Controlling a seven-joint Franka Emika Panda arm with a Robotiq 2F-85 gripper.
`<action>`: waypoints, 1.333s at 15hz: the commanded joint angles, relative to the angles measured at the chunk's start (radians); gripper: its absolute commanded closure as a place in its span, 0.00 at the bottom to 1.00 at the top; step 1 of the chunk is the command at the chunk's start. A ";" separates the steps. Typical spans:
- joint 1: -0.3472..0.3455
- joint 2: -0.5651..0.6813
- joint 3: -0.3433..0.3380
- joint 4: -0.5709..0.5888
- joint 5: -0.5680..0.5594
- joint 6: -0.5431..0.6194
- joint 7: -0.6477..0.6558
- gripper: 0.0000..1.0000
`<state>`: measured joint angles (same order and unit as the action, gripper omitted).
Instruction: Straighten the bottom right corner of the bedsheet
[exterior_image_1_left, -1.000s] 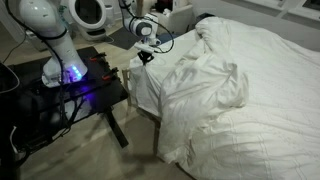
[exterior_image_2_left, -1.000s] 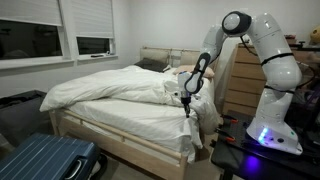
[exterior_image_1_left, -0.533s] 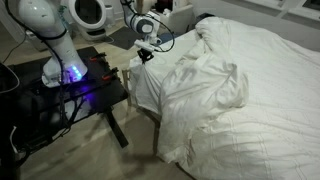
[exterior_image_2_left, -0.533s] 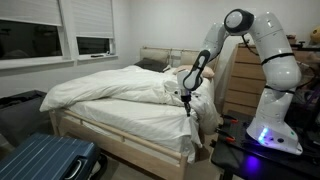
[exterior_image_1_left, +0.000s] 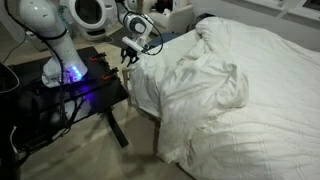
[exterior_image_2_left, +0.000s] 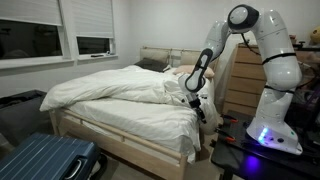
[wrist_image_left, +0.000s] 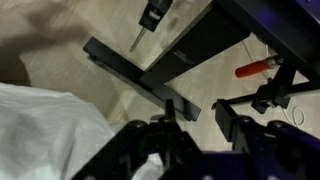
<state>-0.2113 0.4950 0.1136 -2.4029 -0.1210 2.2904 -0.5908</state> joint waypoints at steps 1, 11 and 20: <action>0.018 -0.063 -0.008 -0.043 0.035 0.008 -0.007 0.22; -0.023 -0.052 -0.061 -0.029 -0.005 0.582 -0.026 0.00; 0.024 0.091 -0.223 -0.003 -0.174 0.884 0.034 0.00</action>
<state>-0.2235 0.5408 -0.0502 -2.4196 -0.2447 3.0971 -0.5992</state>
